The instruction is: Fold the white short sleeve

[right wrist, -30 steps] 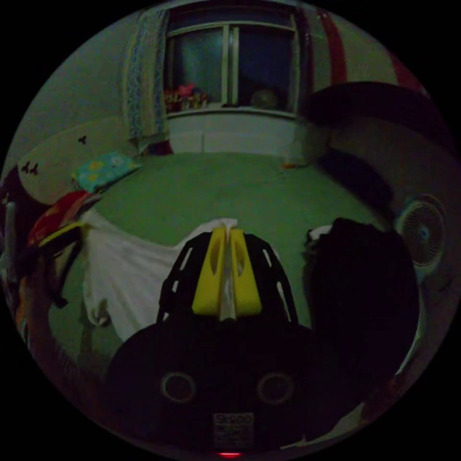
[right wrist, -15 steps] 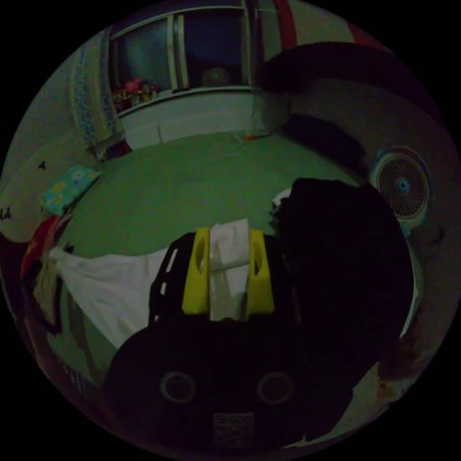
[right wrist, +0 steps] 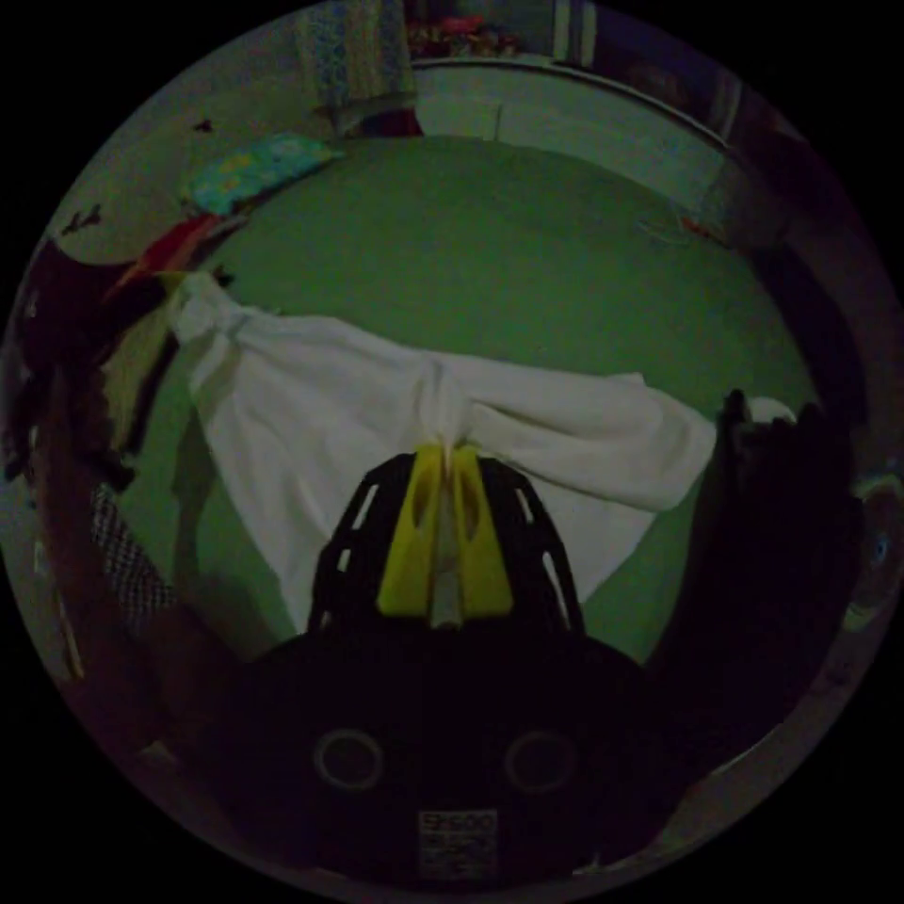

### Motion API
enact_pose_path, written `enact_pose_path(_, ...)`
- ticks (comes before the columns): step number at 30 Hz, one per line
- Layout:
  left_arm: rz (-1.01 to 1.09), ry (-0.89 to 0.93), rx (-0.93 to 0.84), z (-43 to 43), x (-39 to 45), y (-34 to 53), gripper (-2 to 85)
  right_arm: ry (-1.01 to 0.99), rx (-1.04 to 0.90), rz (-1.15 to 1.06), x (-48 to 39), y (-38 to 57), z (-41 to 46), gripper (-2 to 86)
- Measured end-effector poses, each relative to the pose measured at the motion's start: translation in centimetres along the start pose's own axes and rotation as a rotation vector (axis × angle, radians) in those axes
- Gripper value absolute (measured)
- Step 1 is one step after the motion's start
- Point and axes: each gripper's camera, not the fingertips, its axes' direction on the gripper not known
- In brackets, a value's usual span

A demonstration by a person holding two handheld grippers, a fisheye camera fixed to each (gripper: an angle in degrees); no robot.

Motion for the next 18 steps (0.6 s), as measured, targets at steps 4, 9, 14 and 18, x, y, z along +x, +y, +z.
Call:
enact_pose_path(4,-0.02,-0.006,0.007,-0.9,-1.3,-0.3,8.5,-0.286,0.078,-0.187,-2.1,-1.1,-1.6,-0.8)
enact_pose_path(9,-0.037,0.0,0.014,-2.2,-3.0,-0.6,8.5,-0.722,-0.092,-0.53,-7.2,-2.4,-0.5,0.0)
enact_pose_path(14,-0.097,-0.039,-0.001,-3.1,-5.7,-0.5,8.5,-0.923,-0.286,-0.949,-13.0,-1.5,-0.6,-0.7)
enact_pose_path(18,-0.131,-0.037,-0.011,-3.7,-7.7,-0.4,8.5,-0.825,-0.291,-1.01,-13.5,-1.6,-0.9,1.6)
